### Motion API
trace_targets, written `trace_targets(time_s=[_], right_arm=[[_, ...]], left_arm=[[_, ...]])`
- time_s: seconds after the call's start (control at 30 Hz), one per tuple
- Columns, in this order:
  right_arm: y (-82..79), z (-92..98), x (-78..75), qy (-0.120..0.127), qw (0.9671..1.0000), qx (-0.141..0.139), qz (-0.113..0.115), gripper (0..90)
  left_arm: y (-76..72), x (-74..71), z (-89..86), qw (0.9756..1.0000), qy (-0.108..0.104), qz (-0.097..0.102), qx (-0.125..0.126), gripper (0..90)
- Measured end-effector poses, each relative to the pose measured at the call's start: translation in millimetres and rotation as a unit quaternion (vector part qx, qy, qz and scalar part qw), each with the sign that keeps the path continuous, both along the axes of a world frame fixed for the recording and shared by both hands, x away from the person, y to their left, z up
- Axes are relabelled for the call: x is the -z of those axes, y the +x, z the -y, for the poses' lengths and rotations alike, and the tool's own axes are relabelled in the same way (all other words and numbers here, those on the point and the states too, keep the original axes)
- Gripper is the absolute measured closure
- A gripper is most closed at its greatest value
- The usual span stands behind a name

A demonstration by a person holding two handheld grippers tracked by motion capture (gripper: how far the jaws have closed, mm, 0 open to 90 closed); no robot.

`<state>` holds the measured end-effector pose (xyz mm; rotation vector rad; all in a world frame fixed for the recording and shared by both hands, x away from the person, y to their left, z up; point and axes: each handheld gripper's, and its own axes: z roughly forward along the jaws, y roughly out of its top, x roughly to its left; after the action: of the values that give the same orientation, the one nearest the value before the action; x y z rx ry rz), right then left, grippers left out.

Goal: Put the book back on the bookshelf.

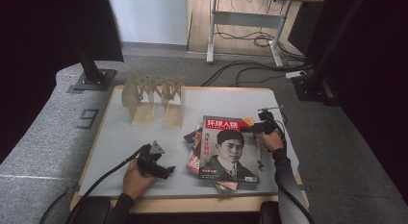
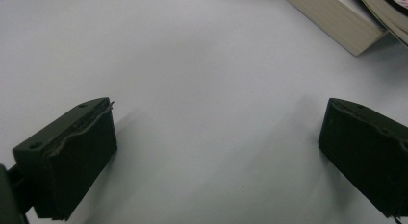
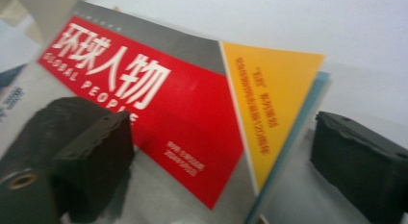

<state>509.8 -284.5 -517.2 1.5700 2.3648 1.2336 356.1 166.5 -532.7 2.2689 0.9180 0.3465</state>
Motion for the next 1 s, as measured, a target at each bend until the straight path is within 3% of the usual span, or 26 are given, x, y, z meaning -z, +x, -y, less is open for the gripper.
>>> trace_targets(time_s=[0.17, 0.23, 0.27, 0.3, 0.33, 0.47, 0.5, 0.53, 0.6, 0.8, 1.0], right_arm=[[1.1, -0.7, -2.4, 0.009, 0.9999, -0.01, -0.001, 19.7], [-0.5, -2.2, -8.8, -0.01, 0.9998, -0.006, 0.016, 28.3], [-0.5, -2.2, -8.8, -0.01, 0.9998, -0.006, 0.016, 28.3], [-1.9, -2.4, -13.0, -0.024, 0.9993, -0.005, 0.028, 35.5], [-1.9, -2.4, -13.0, -0.024, 0.9993, -0.005, 0.028, 35.5], [-6.1, -0.9, -20.0, -0.039, 0.9979, 0.001, 0.051, 52.2], [-8.6, 0.4, -23.9, -0.04, 0.9972, 0.004, 0.064, 61.0], [-8.6, 0.4, -23.9, -0.04, 0.9972, 0.004, 0.064, 61.0], [-11.5, 0.7, -28.8, -0.043, 0.9962, 0.006, 0.076, 70.6], [-16.2, -3.6, -37.3, -0.057, 0.9948, 0.004, 0.084, 81.1], [-20.8, -7.4, -43.6, -0.063, 0.9933, -0.002, 0.097, 85.1]], left_arm=[[0.0, 0.0, 0.0, 1.0, 0.0, 0.0, 0.0, 0.0], [0.0, 0.1, 0.0, 1.0, 0.0, 0.0, 0.0, 0.0], [0.0, 0.1, 0.0, 1.0, 0.0, 0.0, 0.0, 0.0], [0.0, 0.0, 0.0, 1.0, 0.0, 0.0, 0.0, 0.0], [0.0, 0.0, 0.0, 1.0, 0.0, 0.0, 0.0, 0.0], [0.0, 0.0, 0.0, 1.0, 0.0, 0.0, 0.0, 0.0], [0.0, 0.0, 0.1, 1.0, 0.0, 0.0, 0.0, 0.0], [0.0, 0.0, 0.1, 1.0, 0.0, 0.0, 0.0, 0.0], [0.0, 0.0, 0.1, 1.0, -0.001, 0.0, 0.0, 0.0], [-0.1, -0.1, 0.0, 1.0, 0.001, 0.0, 0.001, 0.0], [-0.4, -0.3, 0.1, 1.0, 0.002, 0.001, 0.002, 0.0]])
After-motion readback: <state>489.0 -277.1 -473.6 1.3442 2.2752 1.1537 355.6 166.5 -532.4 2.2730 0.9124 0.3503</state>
